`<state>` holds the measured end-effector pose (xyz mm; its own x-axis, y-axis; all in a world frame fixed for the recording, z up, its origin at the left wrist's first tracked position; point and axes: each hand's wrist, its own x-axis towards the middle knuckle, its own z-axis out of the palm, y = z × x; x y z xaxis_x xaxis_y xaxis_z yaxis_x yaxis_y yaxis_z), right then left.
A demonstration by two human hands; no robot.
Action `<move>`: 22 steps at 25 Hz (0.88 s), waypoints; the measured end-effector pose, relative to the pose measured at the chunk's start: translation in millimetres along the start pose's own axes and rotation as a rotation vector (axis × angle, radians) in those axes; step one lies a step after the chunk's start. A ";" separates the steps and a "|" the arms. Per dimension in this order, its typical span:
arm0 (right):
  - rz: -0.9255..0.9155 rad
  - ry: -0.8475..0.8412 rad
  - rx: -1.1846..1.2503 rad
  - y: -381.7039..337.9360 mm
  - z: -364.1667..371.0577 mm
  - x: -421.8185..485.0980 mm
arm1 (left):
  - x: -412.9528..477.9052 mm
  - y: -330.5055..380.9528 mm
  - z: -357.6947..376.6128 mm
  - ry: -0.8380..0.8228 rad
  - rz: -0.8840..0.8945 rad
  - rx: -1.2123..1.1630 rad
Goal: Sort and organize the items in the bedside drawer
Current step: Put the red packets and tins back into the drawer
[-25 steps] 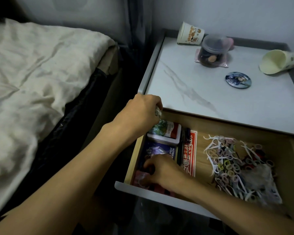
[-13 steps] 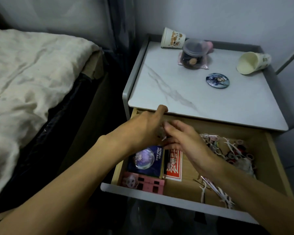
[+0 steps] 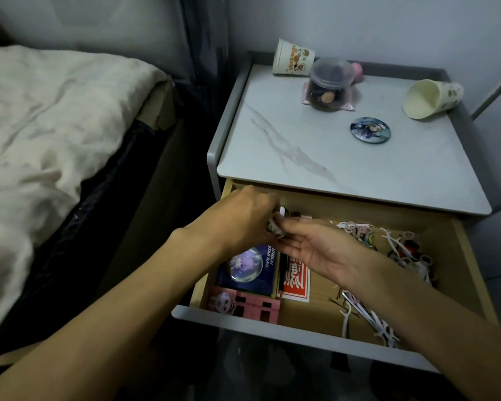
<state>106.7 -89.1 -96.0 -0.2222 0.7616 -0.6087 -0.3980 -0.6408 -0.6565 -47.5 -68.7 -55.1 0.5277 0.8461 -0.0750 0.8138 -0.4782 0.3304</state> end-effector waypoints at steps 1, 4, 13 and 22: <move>0.003 -0.010 -0.031 -0.1 0.1 0.7 | -1.3 -0.9 -1.7 -0.022 -0.005 -0.006; -0.013 -0.094 -0.285 -0.8 -7.3 0.3 | -7.2 -13.8 -4.3 -0.144 -0.158 0.132; -0.072 -0.437 -1.447 44.3 -12.6 13.6 | -5.3 -31.4 6.0 -0.279 -0.519 0.068; -0.303 -0.467 -1.674 52.3 -8.5 13.9 | -3.2 -29.1 3.0 -0.311 -0.529 0.066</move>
<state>90.3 -112.8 -142.5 -0.6521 0.6313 -0.4198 0.7197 0.3414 -0.6045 -72.2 -58.2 -67.3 0.0869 0.8691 -0.4869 0.9927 -0.0345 0.1157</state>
